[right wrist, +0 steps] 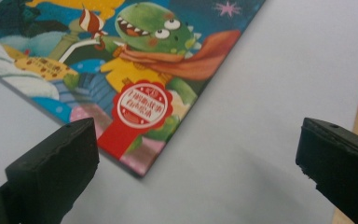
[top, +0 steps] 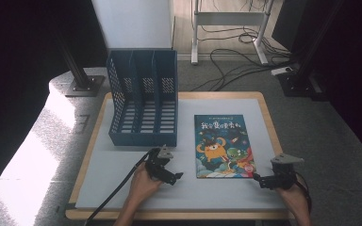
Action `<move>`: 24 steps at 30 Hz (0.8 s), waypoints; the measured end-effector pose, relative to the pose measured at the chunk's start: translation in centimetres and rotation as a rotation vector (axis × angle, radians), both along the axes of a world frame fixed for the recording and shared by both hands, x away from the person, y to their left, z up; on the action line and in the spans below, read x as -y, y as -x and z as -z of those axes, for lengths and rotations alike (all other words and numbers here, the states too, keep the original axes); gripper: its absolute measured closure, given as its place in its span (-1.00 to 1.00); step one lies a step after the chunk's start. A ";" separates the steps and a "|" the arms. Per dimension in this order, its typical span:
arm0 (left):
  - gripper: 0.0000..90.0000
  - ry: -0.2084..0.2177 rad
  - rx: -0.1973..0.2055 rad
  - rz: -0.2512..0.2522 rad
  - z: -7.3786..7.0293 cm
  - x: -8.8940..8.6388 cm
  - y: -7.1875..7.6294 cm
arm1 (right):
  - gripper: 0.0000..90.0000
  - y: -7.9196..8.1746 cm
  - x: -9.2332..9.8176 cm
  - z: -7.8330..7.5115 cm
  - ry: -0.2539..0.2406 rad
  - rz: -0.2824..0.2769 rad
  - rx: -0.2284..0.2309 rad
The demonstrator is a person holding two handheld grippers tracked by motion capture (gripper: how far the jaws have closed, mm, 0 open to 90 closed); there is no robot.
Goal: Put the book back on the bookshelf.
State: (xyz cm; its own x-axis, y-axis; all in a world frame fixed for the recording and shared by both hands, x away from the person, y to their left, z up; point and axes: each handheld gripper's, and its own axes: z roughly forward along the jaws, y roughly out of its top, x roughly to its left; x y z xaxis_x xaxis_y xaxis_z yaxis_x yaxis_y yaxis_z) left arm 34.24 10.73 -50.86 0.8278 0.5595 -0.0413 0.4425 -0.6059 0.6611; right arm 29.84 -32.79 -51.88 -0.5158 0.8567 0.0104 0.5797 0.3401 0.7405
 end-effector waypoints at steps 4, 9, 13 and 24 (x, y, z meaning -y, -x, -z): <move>-1.00 -0.002 0.010 0.018 -0.5 1.4 -0.5 | -1.00 -0.7 -0.5 -0.3 0.009 -0.018 0.009; -1.00 -0.013 0.016 0.042 -0.8 2.9 -0.9 | -1.00 -1.2 -0.9 -0.4 0.007 -0.033 0.013; -1.00 0.008 0.013 0.062 -0.8 4.2 -1.5 | -1.00 -1.8 -1.2 -0.4 0.003 -0.046 0.008; -1.00 -0.007 0.008 0.087 -0.7 7.1 -2.8 | -1.00 -4.2 -2.1 -0.1 0.002 -0.069 -0.004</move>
State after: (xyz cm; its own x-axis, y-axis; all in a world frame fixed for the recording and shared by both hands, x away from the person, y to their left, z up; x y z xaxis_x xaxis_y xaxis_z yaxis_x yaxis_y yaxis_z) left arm 37.06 3.62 -50.15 0.8734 0.4861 -0.0310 0.3830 -0.6461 0.6602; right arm 34.08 -30.71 -51.82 -0.5737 0.8190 0.0104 0.5575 0.3812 0.7375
